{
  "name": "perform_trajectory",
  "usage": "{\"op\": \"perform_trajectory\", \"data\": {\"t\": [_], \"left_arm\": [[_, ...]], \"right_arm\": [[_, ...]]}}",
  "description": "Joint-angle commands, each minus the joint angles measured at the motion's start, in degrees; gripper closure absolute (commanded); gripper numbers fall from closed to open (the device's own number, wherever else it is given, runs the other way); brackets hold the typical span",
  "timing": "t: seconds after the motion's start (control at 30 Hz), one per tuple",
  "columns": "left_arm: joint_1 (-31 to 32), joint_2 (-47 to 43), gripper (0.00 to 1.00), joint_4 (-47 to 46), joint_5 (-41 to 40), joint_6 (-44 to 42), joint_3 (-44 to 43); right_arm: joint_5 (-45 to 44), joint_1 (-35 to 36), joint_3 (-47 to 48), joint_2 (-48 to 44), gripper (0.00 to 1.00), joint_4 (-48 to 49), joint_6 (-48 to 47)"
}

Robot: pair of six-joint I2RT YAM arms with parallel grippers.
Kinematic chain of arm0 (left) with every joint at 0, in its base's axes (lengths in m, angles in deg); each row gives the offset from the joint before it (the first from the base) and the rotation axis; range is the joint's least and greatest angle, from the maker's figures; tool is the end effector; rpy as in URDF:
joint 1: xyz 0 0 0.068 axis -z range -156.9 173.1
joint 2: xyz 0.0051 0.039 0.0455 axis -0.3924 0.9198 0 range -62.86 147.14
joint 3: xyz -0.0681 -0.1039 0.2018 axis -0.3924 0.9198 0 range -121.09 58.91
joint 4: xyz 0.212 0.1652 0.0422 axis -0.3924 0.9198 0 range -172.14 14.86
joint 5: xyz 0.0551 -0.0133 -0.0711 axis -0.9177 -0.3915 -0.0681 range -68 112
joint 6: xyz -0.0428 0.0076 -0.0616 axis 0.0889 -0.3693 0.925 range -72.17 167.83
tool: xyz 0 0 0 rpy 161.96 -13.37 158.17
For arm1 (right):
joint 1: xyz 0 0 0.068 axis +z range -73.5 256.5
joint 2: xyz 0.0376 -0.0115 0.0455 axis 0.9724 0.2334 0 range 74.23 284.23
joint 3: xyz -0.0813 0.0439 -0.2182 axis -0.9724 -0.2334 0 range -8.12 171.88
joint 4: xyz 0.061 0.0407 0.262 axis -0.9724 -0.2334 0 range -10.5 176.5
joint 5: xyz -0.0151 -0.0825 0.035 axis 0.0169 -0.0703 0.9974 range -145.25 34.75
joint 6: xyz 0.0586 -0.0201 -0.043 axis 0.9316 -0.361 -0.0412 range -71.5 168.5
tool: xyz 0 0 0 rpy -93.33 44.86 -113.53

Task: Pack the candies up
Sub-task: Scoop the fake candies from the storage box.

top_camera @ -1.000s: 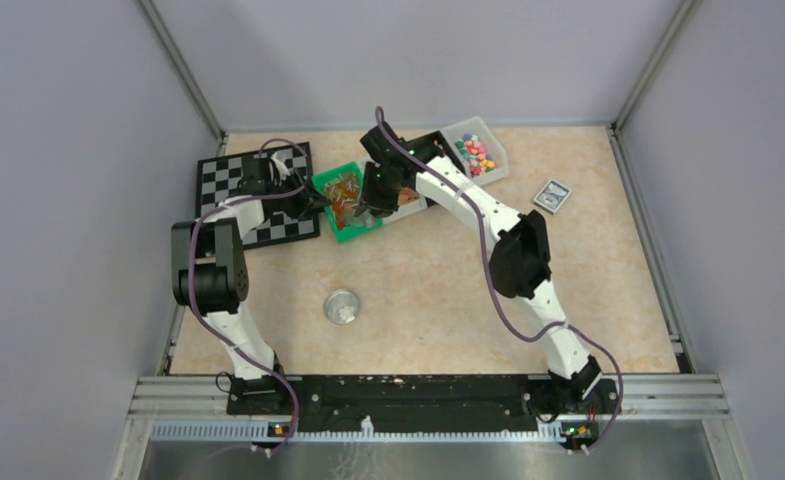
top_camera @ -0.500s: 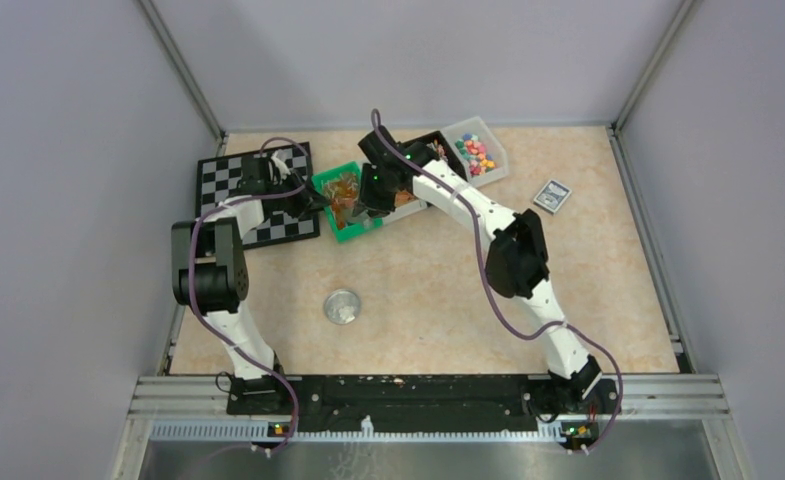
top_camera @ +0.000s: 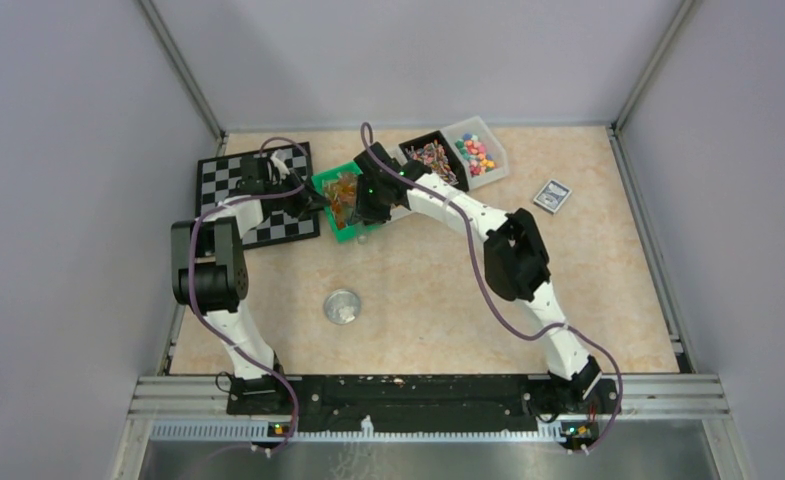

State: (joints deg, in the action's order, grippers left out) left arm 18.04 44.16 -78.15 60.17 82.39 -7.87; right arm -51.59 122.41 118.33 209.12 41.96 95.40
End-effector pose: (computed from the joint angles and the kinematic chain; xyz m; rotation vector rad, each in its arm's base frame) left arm 0.4115 -0.0031 0.1241 -0.4709 2.3133 -1.0328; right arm 0.3625 0.3799 0.1861 -0.0054 2.6539 0.7020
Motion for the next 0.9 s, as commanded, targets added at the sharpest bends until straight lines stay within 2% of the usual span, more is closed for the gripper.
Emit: {"op": "perform_trajectory", "data": {"t": [0.0, 0.23, 0.43, 0.87], "left_arm": [[-0.11, 1.62, 0.77, 0.96, 0.67, -1.27, -0.69], [-0.07, 1.28, 0.71, 1.02, 1.09, -1.18, -0.8], [-0.16, 0.72, 0.58, 0.95, 2.08, -1.08, -0.98], [-0.33, -0.27, 0.59, -0.06, 2.83, -1.01, -0.54]], "right_arm": [[-1.66, 0.67, -7.08, -5.67, 1.0, 8.85, -2.67], [-1.72, 0.67, -12.93, -9.31, 1.0, 11.94, -2.08], [-1.54, 0.67, -15.2, -11.91, 1.0, 12.36, -1.32], [-1.76, 0.67, -14.36, -14.28, 1.0, 9.15, -1.07]]}}
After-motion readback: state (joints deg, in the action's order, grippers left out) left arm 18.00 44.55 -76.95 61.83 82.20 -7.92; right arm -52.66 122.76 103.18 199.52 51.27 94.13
